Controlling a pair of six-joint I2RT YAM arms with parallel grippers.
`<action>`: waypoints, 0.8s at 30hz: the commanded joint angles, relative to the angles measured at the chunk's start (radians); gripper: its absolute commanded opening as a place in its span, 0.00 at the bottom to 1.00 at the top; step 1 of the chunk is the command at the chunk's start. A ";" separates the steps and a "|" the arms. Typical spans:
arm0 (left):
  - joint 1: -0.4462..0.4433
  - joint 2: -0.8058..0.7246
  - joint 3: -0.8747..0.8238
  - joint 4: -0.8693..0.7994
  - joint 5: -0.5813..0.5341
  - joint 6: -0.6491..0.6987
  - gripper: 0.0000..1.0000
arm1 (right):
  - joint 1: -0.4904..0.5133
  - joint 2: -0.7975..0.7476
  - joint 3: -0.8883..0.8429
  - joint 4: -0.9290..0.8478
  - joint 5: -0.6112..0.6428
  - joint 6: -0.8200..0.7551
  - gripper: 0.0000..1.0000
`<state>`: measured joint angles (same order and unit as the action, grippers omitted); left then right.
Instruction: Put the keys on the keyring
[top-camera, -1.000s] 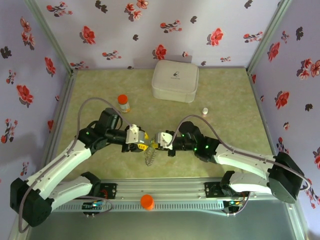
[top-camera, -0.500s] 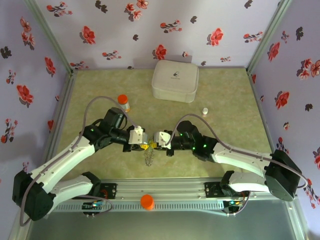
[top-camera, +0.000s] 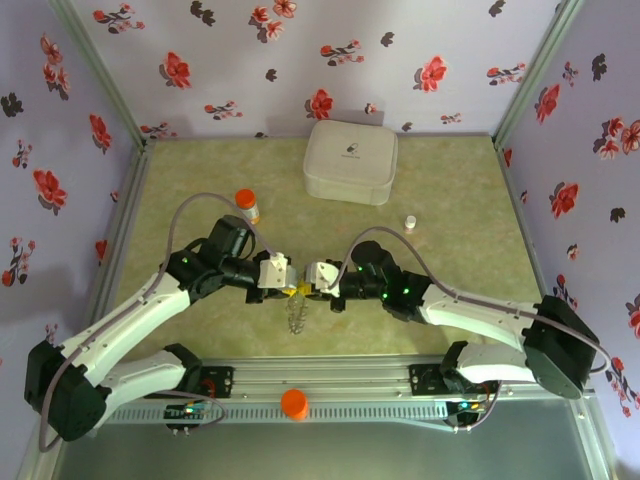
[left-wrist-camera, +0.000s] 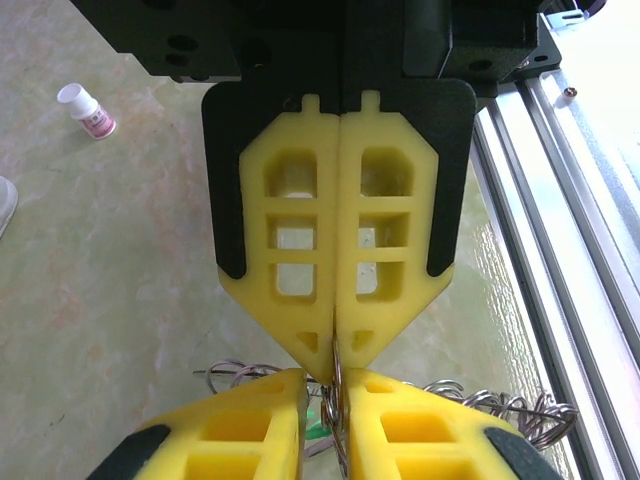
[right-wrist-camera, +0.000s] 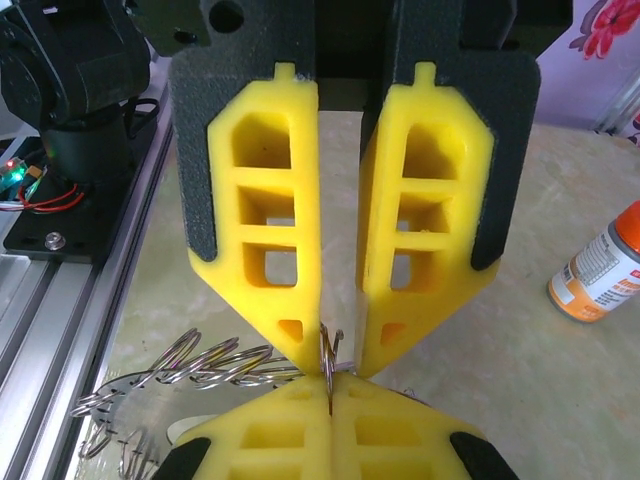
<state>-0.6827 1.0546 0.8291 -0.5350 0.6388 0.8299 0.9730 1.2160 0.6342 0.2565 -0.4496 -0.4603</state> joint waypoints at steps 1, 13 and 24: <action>-0.011 -0.008 0.018 0.017 -0.001 0.003 0.13 | -0.004 0.006 0.044 0.084 -0.026 0.025 0.00; -0.026 -0.056 -0.035 0.085 -0.100 -0.040 0.00 | -0.024 -0.028 -0.027 0.076 0.060 0.019 0.17; -0.028 -0.076 -0.085 0.133 -0.107 -0.068 0.00 | -0.026 -0.018 -0.036 0.061 0.060 0.018 0.20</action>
<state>-0.7033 0.9951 0.7502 -0.4450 0.5251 0.7834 0.9535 1.2041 0.6029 0.2874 -0.3985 -0.4438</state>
